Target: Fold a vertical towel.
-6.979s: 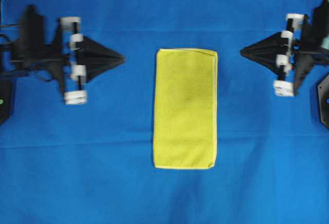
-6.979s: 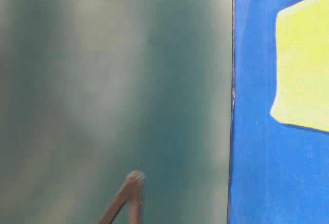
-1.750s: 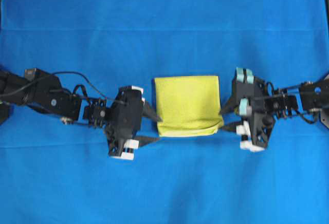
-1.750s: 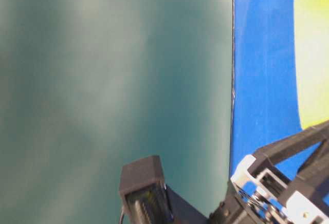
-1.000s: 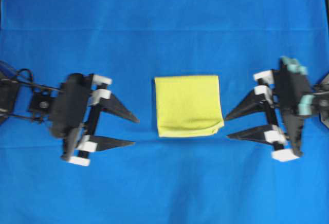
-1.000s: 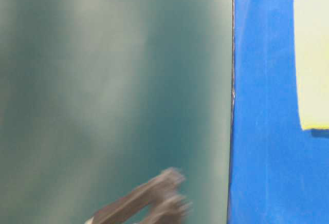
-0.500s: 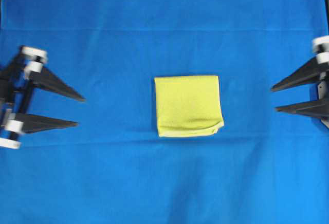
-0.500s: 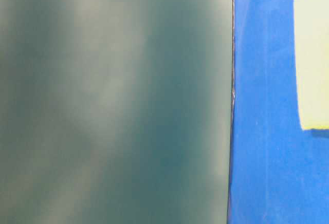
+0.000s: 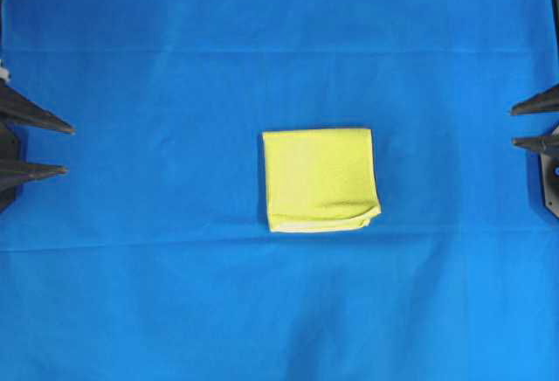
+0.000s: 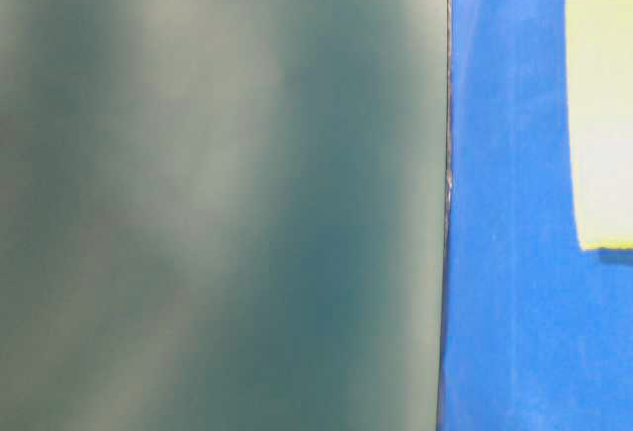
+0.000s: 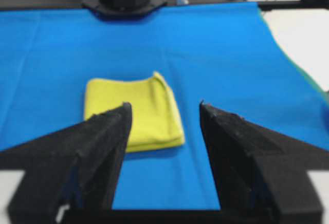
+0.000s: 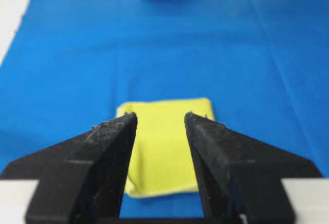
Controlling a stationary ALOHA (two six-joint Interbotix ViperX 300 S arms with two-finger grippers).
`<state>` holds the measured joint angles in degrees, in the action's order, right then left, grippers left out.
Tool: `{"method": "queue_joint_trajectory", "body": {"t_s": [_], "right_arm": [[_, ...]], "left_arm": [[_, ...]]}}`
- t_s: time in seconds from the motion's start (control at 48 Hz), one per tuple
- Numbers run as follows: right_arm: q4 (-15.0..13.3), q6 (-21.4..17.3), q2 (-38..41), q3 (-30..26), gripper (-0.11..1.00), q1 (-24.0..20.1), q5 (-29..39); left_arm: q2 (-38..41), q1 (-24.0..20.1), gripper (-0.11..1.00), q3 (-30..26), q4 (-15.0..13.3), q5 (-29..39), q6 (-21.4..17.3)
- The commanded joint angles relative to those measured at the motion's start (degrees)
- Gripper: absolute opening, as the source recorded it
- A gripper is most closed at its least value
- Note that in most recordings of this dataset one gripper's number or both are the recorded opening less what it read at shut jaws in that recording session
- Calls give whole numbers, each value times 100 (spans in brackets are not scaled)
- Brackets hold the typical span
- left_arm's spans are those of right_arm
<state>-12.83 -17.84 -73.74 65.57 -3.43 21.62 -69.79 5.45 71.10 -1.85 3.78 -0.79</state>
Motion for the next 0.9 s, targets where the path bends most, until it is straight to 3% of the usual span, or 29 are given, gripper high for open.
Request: {"method": "queue_joint_trajectory", "body": {"t_s": [0.0, 0.208, 0.875], "right_arm": [[-9, -53, -141, 149, 50, 158, -53], [0, -246, -246, 545, 50, 343, -246], [0, -255, -246, 545, 50, 352, -229]], "left_arm": [[-281, -62, 52, 158, 0, -26, 44], [-589, -70, 52, 536, 9, 9, 237], [-598, -167, 52, 598, 9, 26, 237]]}}
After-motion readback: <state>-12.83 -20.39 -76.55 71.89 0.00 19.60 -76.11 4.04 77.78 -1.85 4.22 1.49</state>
